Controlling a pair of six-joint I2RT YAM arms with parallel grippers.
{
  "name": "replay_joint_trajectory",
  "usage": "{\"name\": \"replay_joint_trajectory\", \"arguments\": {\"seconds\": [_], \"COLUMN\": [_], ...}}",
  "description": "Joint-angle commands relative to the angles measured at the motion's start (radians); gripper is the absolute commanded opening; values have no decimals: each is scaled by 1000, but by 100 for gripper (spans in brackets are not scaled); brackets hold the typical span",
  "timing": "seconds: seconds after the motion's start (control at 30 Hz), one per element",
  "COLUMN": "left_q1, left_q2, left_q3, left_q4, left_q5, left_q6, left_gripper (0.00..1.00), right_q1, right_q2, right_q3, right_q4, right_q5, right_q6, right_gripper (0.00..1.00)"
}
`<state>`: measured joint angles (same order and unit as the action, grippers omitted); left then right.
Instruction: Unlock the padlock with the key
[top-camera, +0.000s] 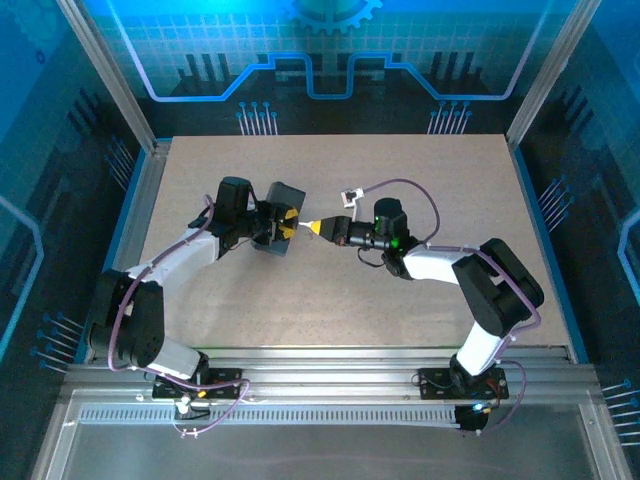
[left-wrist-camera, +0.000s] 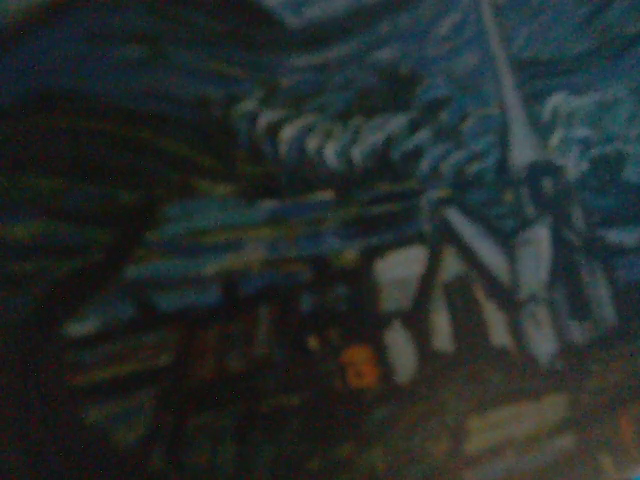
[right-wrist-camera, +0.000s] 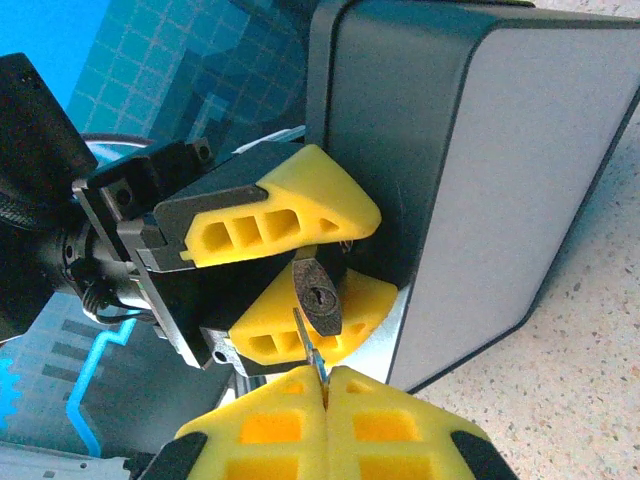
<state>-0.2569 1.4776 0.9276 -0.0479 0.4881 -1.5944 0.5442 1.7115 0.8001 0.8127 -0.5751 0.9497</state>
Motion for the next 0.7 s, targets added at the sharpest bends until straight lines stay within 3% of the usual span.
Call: {"name": "replay_joint_trajectory", "arguments": {"seconds": [0.0,0.67], "left_q1": [7,7], "left_q2": [-38,-46], "left_q3": [7,4], "left_q4": [-15,-2], "left_q5": [27,25], "left_q6": [8,-4], "left_gripper": [0,0], "right_q1": [5,8], "right_q2": [29,56], "right_q3": [32,68], "right_q4": [31,27], "right_q5": [16,6], "right_q6": [-5,1], "right_gripper": [0,0]}}
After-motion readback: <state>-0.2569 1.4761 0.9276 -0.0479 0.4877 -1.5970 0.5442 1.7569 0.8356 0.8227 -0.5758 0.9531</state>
